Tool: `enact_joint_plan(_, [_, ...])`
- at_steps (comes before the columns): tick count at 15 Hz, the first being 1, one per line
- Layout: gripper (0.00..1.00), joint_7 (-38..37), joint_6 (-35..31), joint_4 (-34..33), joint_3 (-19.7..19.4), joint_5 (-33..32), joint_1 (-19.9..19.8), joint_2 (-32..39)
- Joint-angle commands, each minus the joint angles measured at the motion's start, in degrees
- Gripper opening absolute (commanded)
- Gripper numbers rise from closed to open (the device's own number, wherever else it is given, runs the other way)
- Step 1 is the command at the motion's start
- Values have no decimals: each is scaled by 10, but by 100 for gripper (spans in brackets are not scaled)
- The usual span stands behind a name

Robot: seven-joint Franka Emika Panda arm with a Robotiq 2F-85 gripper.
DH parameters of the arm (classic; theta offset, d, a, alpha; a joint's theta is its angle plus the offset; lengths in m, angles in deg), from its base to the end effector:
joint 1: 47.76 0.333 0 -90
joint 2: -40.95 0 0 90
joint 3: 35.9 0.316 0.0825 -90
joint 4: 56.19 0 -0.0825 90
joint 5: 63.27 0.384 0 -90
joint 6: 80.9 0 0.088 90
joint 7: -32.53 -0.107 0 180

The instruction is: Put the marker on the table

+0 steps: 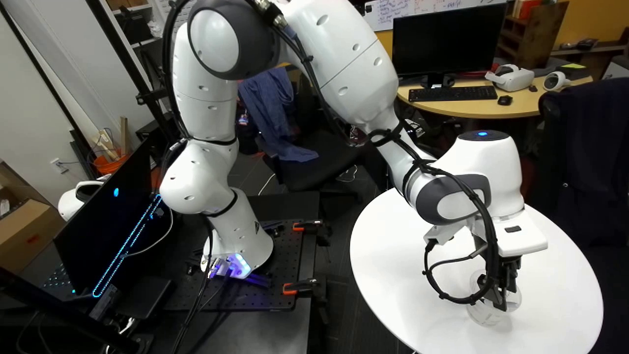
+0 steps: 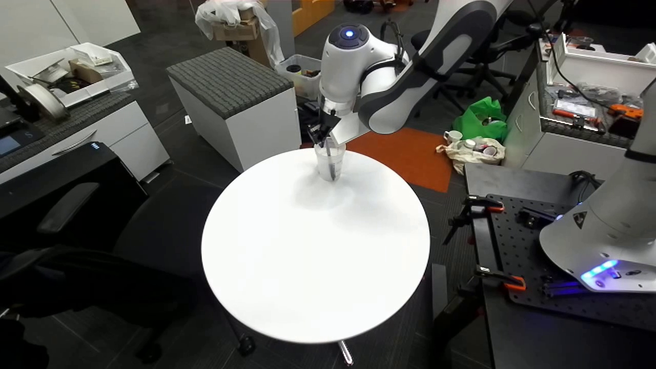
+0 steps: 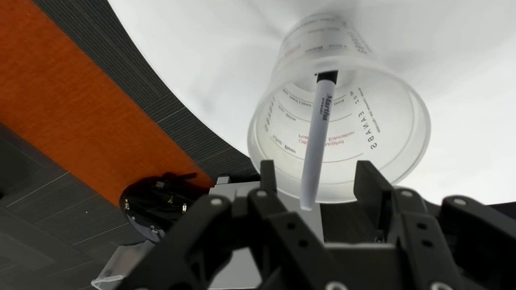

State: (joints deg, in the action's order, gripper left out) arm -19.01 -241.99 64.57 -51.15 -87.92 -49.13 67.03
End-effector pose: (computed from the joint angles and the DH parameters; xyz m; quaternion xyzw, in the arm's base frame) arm 0.5828 -0.1493 0.2265 0.9122 -0.3627 0.1580 0.1070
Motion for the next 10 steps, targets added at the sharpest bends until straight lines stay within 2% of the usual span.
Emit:
enact_joint_plan(1, [53,31,18,-18,-25,30,29,12])
enact_joint_plan(4, [46,35,19,-19,-34,40,38,16])
enact_joint_plan(5, [40,36,19,-20,-36,42,40,17])
enact_joint_plan(6, [42,37,18,-22,-37,44,41,19])
enact_joint_plan(10, [39,45,20,-24,-43,52,47,23])
